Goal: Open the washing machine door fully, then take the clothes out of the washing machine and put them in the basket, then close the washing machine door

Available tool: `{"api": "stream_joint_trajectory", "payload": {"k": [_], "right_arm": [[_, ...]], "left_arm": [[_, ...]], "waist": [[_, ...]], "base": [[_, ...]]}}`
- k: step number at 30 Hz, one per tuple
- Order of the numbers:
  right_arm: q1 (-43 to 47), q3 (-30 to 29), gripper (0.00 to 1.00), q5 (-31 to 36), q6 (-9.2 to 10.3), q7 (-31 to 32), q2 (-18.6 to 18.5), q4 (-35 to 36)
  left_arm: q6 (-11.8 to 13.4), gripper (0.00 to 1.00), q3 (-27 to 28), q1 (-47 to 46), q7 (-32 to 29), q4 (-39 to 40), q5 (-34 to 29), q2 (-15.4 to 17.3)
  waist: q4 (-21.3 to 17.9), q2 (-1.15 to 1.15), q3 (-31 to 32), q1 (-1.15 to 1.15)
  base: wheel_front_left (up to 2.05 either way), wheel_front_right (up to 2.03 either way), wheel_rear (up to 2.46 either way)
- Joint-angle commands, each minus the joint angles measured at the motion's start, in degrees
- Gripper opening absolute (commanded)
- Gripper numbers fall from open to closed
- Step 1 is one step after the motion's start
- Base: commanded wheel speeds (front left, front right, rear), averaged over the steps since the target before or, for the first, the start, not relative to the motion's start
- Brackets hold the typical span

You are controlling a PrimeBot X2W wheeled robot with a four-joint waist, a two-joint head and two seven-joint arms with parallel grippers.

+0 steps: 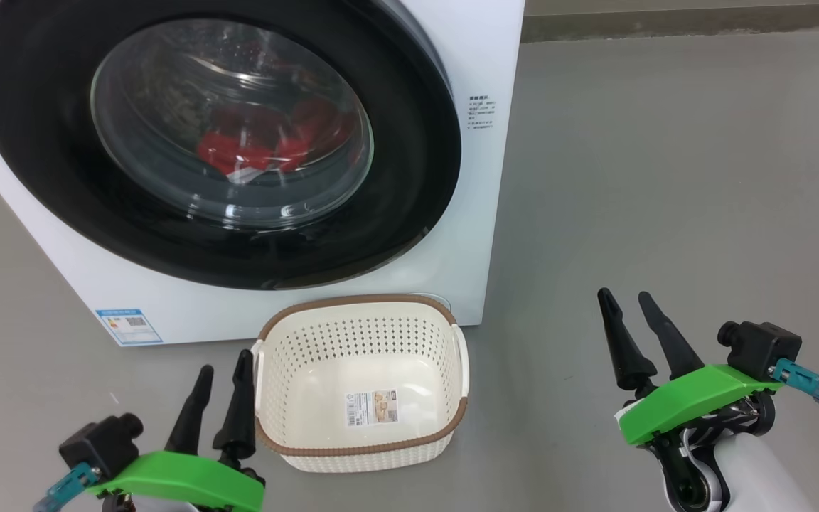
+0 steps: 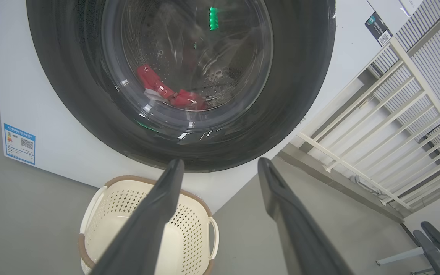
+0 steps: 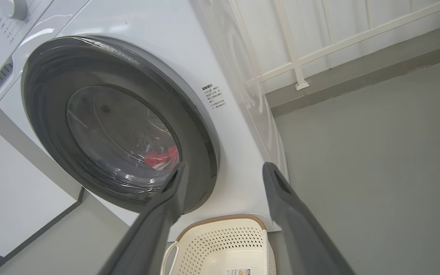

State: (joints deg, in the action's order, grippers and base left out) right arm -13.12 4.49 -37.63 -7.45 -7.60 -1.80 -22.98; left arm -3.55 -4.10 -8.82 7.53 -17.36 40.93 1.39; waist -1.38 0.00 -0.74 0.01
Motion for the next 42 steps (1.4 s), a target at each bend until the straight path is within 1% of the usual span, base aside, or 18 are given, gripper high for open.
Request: {"api": "stream_joint_trajectory", "payload": {"k": [1, 7, 15, 29, 42], "right_arm": [[-3.2, 1.2, 1.00, 2.0, -0.02, -0.8, -0.4, 1.3], [-4.3, 1.9, 1.00, 5.9, -0.03, -1.8, -0.5, 1.1], [-5.6, 3.1, 1.00, 11.0, -0.03, -3.2, -0.6, 0.8], [-7.6, 3.8, 1.00, 19.6, -0.03, -5.4, -0.9, -0.3], [-10.6, 5.0, 1.00, 24.8, -0.03, -7.4, -1.1, -5.7]], "left_arm": [[0.2, 1.00, 0.9, -3.1, 0.9, 1.8, -1.9, 0.9], [0.8, 1.00, 0.5, -3.8, 1.9, 2.3, -6.0, 1.0], [2.3, 1.00, -0.2, -4.8, 3.2, 2.2, -11.4, 1.1], [3.9, 1.00, -1.0, -6.1, 5.4, 2.8, -19.5, 1.3], [5.2, 1.00, -2.4, -7.4, 7.5, 1.5, -25.3, 1.5]], "waist": [[0.0, 0.00, -0.1, 0.00], [-0.2, 0.00, -0.1, 0.00], [-0.4, 0.00, 0.0, 0.00], [-0.5, 0.00, 0.3, 0.00], [-0.3, 0.00, 0.5, 0.00]], "base": [[0.00, 0.00, 0.00], [0.00, 0.00, 0.00], [0.00, 0.00, 0.00], [0.00, 0.00, 0.00], [0.00, 0.00, 0.00]]}}
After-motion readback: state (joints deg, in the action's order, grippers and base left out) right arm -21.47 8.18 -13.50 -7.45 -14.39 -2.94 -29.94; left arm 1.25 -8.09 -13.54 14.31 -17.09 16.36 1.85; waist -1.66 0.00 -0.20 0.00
